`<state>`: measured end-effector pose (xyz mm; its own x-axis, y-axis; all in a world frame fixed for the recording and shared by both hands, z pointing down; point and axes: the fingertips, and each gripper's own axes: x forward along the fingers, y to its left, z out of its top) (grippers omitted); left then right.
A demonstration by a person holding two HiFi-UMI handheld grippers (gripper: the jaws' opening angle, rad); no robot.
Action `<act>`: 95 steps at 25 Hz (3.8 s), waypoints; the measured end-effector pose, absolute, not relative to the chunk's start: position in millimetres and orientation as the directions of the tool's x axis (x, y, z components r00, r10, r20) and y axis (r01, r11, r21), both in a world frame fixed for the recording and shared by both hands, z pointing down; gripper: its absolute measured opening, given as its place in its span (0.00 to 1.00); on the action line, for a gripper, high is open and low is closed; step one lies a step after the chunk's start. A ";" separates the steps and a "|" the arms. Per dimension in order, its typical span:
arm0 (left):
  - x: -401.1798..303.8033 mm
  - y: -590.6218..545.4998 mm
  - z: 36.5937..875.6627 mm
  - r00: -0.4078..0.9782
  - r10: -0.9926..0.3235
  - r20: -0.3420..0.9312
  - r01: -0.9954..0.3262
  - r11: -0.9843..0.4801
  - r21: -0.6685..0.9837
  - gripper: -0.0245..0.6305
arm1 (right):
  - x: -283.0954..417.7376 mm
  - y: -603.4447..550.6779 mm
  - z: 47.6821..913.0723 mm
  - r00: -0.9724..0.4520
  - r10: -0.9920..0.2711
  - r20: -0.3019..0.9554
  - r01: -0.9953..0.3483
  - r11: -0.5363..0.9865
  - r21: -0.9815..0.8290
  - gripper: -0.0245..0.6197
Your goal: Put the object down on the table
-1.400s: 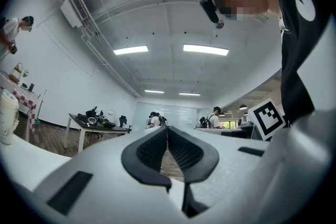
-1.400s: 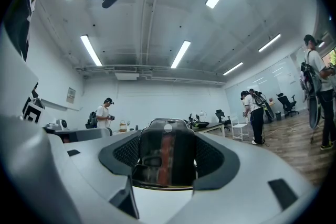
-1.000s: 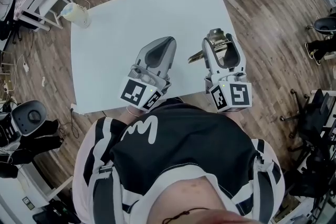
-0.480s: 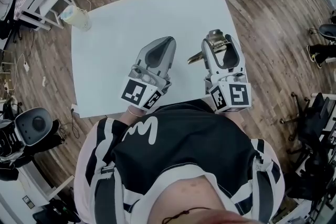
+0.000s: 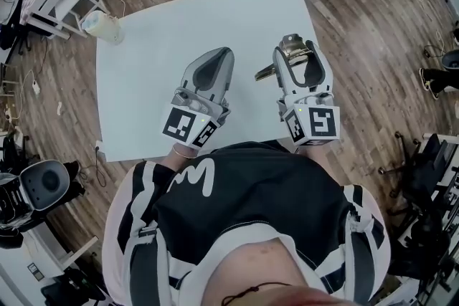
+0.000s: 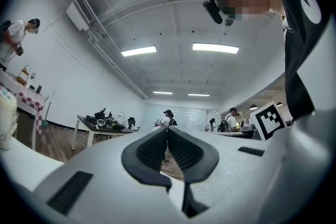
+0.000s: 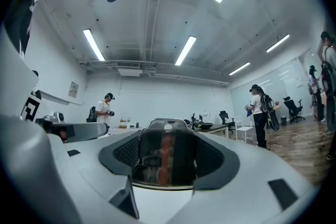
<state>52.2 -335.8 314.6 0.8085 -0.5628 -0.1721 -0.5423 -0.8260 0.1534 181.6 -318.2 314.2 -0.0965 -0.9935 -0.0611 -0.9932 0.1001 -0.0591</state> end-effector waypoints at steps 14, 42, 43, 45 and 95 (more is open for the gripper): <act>62.6 -359.4 338.8 0.789 -0.604 -0.111 -0.582 -0.793 0.179 0.05 | 206.4 -361.1 333.5 -0.113 -0.993 -0.016 -0.993 0.114 -0.042 0.51; 33.2 -353.5 350.6 0.712 -0.698 -0.080 -0.677 -0.712 0.183 0.05 | 212.6 -415.2 403.7 -0.141 -0.983 0.117 -0.990 0.142 -0.001 0.51; 32.2 -353.6 350.3 0.710 -0.700 -0.081 -0.680 -0.710 0.182 0.05 | 213.0 -417.2 407.9 -0.140 -0.982 0.126 -0.990 0.142 0.004 0.51; 30.0 -354.2 349.1 0.705 -0.704 -0.083 -0.684 -0.706 0.182 0.05 | 213.2 -421.3 415.3 -0.138 -0.980 0.141 -0.990 0.141 0.009 0.51; 17.8 -353.3 349.4 0.662 -0.748 -0.055 -0.732 -0.660 0.171 0.05 | 224.9 -488.2 518.3 -0.119 -0.934 0.337 -0.987 0.148 0.061 0.51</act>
<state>17.8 -353.3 349.4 0.6615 -0.7479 -0.0547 -0.7317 -0.6597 0.1715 224.9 -488.2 518.3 -0.1194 -0.9339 0.3371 -0.9871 0.1483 0.0610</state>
